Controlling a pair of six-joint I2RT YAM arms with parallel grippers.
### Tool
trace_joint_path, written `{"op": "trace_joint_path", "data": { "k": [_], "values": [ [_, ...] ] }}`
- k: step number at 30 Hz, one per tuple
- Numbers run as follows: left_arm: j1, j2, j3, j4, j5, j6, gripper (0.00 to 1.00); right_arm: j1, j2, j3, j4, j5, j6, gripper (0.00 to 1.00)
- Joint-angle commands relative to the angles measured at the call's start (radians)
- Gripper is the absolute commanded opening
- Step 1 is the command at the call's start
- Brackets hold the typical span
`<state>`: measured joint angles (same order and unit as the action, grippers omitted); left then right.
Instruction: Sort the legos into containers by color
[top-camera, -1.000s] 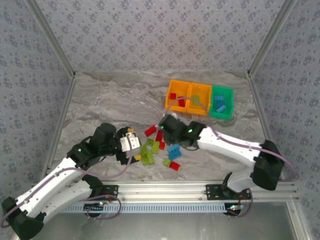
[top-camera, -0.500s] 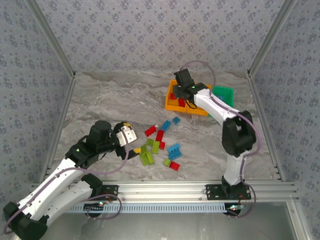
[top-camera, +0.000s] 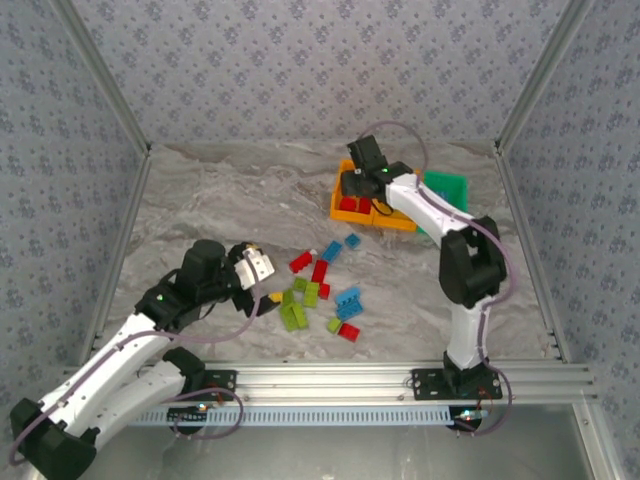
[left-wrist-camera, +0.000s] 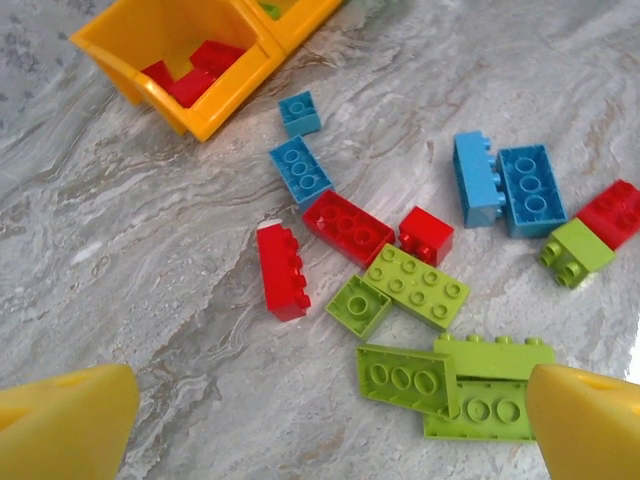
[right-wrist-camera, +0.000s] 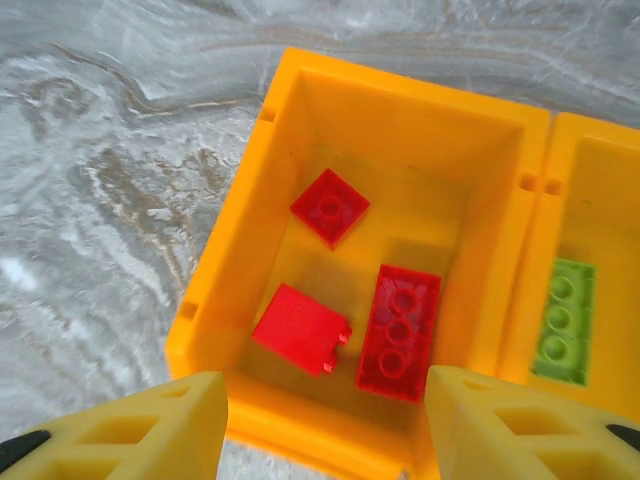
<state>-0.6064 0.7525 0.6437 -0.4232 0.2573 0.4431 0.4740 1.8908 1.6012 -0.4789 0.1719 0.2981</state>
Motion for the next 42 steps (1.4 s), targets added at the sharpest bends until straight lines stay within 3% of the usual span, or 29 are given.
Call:
{"op": "trace_joint_path", "data": {
  "k": [1,7,13,18,25,33,42],
  "values": [
    [0.017,0.025,0.058,0.046,-0.042,-0.16,0.99,0.016,-0.213,-0.126,0.025,-0.063,0.01,0.58],
    [0.015,0.196,0.229,-0.035,-0.199,-0.537,0.99,0.104,-0.594,-0.382,0.007,-0.094,-0.036,0.68],
    [-0.04,0.482,0.39,-0.07,-0.225,-0.78,0.91,0.119,-0.871,-0.553,-0.133,-0.184,0.006,0.81],
    [-0.16,0.828,0.635,-0.134,-0.268,-0.763,0.9,0.124,-1.021,-0.656,-0.28,-0.219,0.063,1.0],
    [-0.181,1.162,0.867,-0.147,-0.243,-0.732,0.89,0.124,-1.171,-0.708,-0.446,-0.176,0.161,1.0],
    [-0.185,1.326,0.947,-0.153,-0.282,-0.698,0.78,0.124,-1.239,-0.698,-0.522,-0.157,0.214,1.0],
    [-0.198,1.354,0.926,-0.146,-0.253,-0.713,0.47,0.122,-1.219,-0.69,-0.527,-0.163,0.23,1.0]
  ]
}}
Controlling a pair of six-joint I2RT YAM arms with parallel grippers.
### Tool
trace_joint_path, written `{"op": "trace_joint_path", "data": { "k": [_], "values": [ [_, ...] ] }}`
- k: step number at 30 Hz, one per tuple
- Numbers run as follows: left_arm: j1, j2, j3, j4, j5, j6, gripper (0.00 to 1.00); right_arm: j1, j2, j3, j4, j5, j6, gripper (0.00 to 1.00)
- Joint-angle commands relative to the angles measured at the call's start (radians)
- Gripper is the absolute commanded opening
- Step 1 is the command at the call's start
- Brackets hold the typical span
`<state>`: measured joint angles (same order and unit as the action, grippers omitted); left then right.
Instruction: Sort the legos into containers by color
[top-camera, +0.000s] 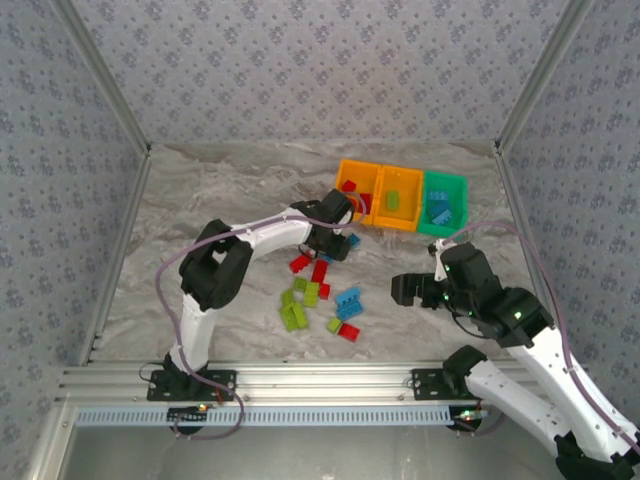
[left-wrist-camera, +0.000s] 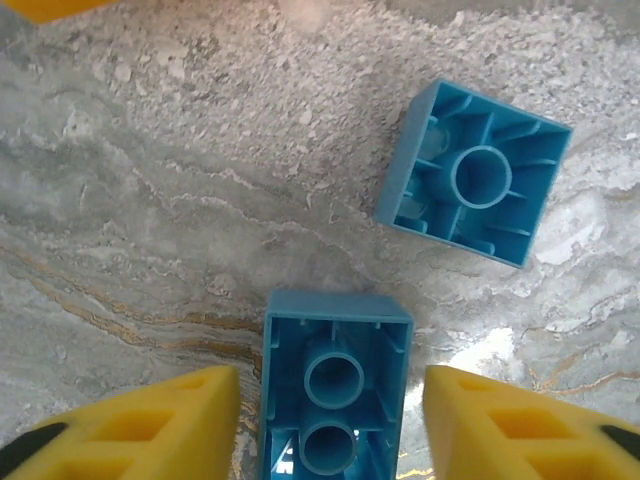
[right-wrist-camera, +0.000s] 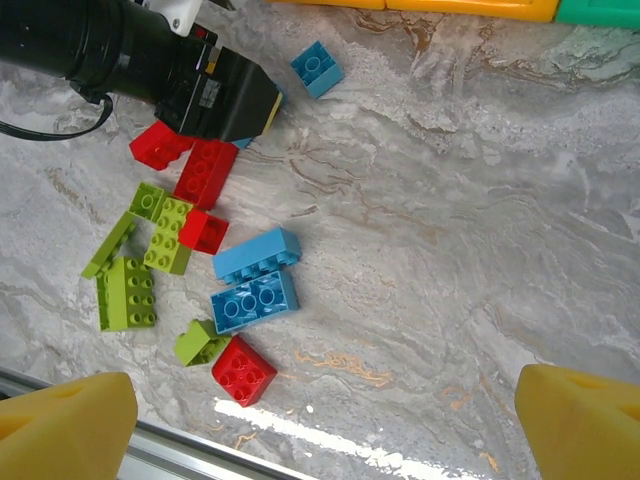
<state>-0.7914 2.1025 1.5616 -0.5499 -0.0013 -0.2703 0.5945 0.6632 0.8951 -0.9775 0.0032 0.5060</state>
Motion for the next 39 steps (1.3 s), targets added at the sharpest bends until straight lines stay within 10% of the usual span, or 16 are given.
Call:
{"op": "trace_joint_path", "data": {
  "k": [1,9,14,25,31,39],
  "values": [
    [-0.015,0.003,0.001,-0.016,0.008,-0.001,0.44,0.002,0.014,0.018,-0.025,0.007,0.025,1.0],
    [-0.015,0.008,-0.011,-0.032,-0.016,0.0,0.36,-0.002,0.029,0.043,-0.001,0.009,0.045,1.0],
    [-0.014,0.041,0.016,-0.027,0.003,0.002,0.59,-0.007,0.036,0.051,-0.022,0.012,0.039,1.0],
    [-0.023,0.06,0.058,-0.033,0.022,0.016,0.24,-0.015,0.045,0.038,-0.004,-0.011,0.042,1.0],
    [-0.082,-0.08,0.088,0.057,0.105,0.011,0.23,-0.028,0.043,0.033,0.061,-0.103,0.024,1.0],
    [-0.178,0.132,0.487,0.175,0.036,0.091,0.24,-0.062,-0.049,0.061,0.008,0.191,0.067,1.0]
  ]
}}
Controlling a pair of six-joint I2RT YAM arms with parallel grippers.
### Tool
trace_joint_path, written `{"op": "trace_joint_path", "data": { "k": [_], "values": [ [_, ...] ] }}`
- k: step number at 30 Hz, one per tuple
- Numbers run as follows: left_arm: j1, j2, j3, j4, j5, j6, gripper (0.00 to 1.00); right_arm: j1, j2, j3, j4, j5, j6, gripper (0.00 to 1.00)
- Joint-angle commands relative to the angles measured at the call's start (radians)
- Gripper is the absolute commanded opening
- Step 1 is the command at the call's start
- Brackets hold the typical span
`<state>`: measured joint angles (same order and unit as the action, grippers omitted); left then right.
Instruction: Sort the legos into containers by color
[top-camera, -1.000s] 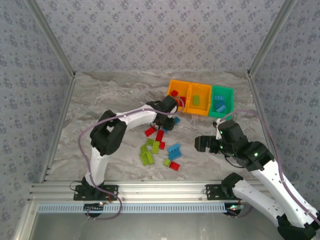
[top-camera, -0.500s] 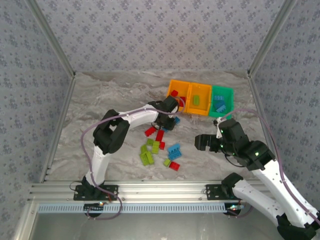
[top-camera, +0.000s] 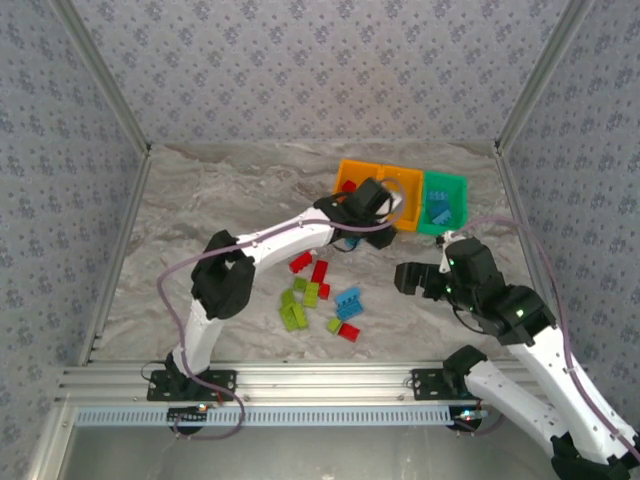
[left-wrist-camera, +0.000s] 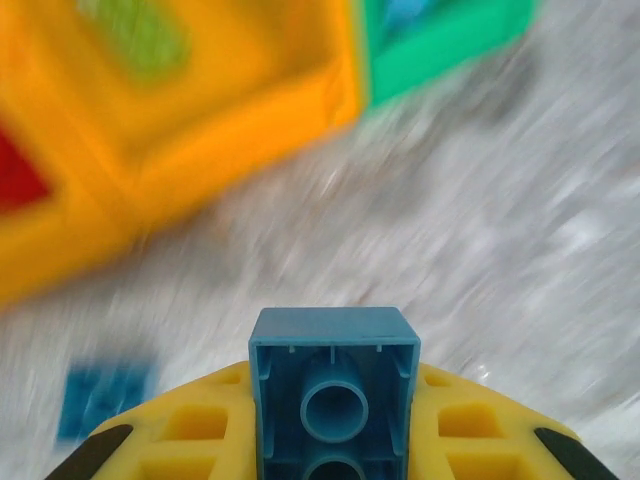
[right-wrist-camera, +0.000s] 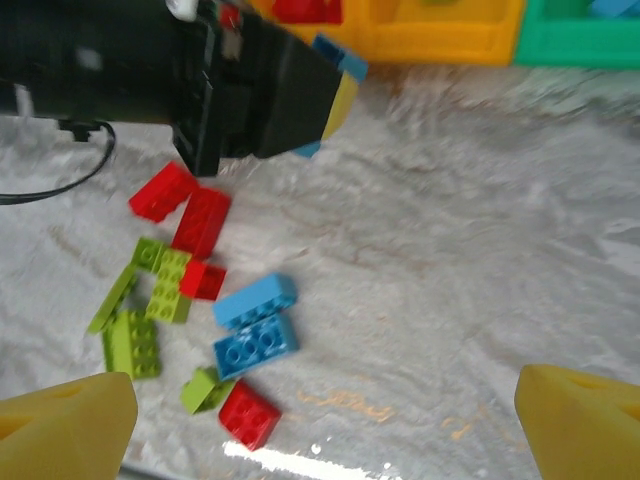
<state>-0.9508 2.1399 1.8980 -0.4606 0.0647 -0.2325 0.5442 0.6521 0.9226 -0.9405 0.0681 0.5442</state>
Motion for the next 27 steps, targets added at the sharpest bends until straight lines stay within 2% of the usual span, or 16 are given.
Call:
{"op": "trace_joint_path", "data": {
  "k": [1,8,11,15,18,21,23,27],
  "values": [
    [-0.024,0.145,0.209,0.111,-0.03,0.07,0.24,-0.016,-0.05,0.031,-0.028,0.13,0.035,1.0],
    [-0.029,0.476,0.674,0.219,0.005,0.11,0.24,-0.026,-0.085,0.024,-0.075,0.145,0.052,1.0],
    [-0.03,0.575,0.786,0.317,0.022,0.127,0.26,-0.026,-0.108,0.013,-0.084,0.155,0.051,1.0],
    [-0.03,0.636,0.793,0.463,0.015,0.139,0.29,-0.028,-0.126,0.009,-0.106,0.159,0.053,1.0],
    [-0.031,0.652,0.794,0.494,-0.004,0.143,0.44,-0.028,-0.139,0.006,-0.135,0.164,0.057,1.0],
    [-0.031,0.643,0.794,0.492,-0.008,0.141,0.51,-0.029,-0.153,-0.005,-0.143,0.161,0.063,1.0],
    [-0.034,0.621,0.793,0.478,-0.008,0.136,0.54,-0.027,-0.156,-0.014,-0.142,0.157,0.068,1.0],
    [-0.039,0.532,0.748,0.439,-0.022,0.113,0.53,-0.029,-0.155,-0.016,-0.142,0.157,0.066,1.0]
  ]
}}
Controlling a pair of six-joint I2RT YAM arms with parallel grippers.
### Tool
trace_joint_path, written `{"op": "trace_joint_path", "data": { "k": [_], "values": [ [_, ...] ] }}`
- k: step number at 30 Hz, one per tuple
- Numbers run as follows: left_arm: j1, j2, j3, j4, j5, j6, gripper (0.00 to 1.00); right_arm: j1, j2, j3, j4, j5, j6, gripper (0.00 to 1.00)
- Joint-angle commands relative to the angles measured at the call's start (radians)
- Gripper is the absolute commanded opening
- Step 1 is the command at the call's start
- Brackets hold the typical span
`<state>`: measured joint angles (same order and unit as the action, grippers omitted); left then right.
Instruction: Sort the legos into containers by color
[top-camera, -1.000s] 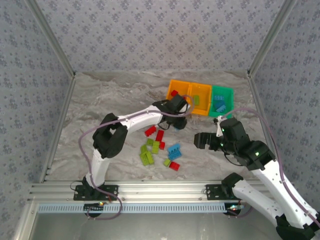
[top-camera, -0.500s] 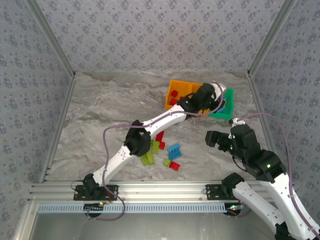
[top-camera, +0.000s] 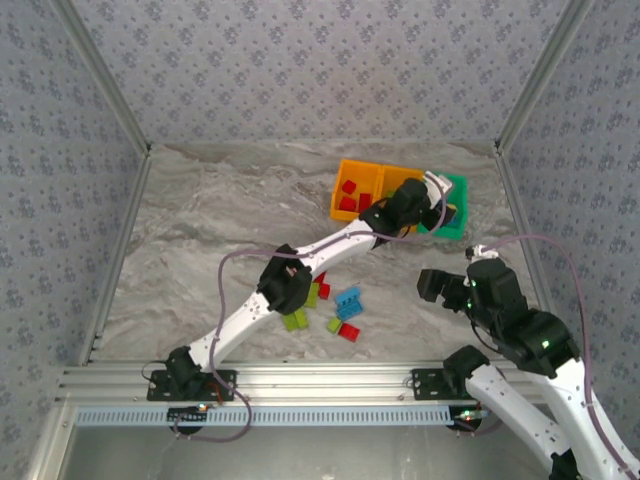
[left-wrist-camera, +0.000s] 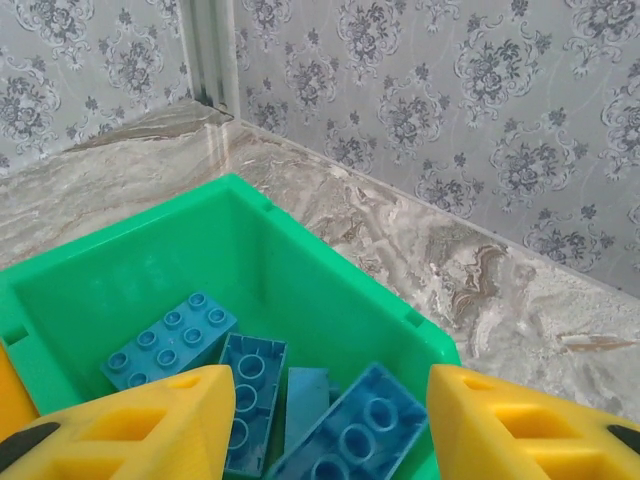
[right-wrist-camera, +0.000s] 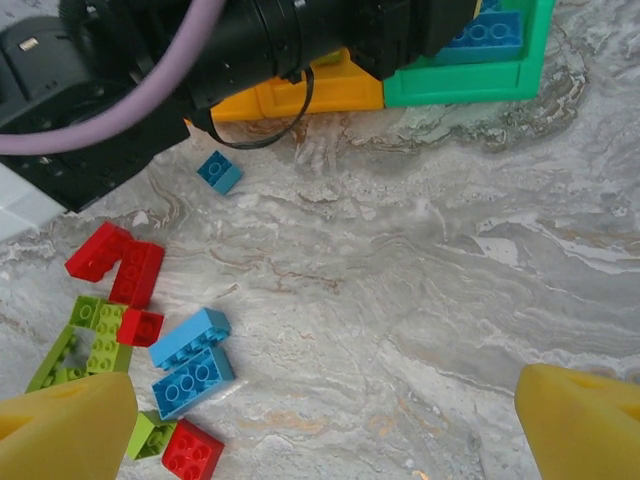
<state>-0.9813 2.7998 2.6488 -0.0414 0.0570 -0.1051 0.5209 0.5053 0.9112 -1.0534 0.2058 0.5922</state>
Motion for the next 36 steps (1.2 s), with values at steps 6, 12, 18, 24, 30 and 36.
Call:
{"op": "trace_joint_path", "data": {
  "k": [6,12,18,24,30,36],
  "values": [
    [0.03,-0.504,-0.588,0.342,-0.05,-0.09,0.51,-0.006,-0.007,-0.007,-0.02,0.02,0.011,1.0],
    [0.088,-0.97,-1.232,0.526,-0.098,-0.047,0.51,-0.008,0.086,-0.046,0.078,-0.089,-0.045,1.0],
    [0.086,-1.441,-1.585,0.257,-0.166,0.171,0.52,0.089,0.31,-0.14,0.317,-0.342,-0.059,0.92],
    [0.084,-1.831,-1.686,-0.331,-0.036,0.44,0.59,0.429,0.532,-0.202,0.424,-0.235,-0.039,0.91],
    [0.086,-2.108,-1.905,-0.648,0.037,0.803,0.95,0.552,0.776,-0.117,0.516,-0.203,-0.104,0.88],
    [0.1,-2.303,-2.049,-0.65,0.031,0.76,0.99,0.621,0.985,-0.009,0.509,-0.13,-0.204,0.76]
  ]
}}
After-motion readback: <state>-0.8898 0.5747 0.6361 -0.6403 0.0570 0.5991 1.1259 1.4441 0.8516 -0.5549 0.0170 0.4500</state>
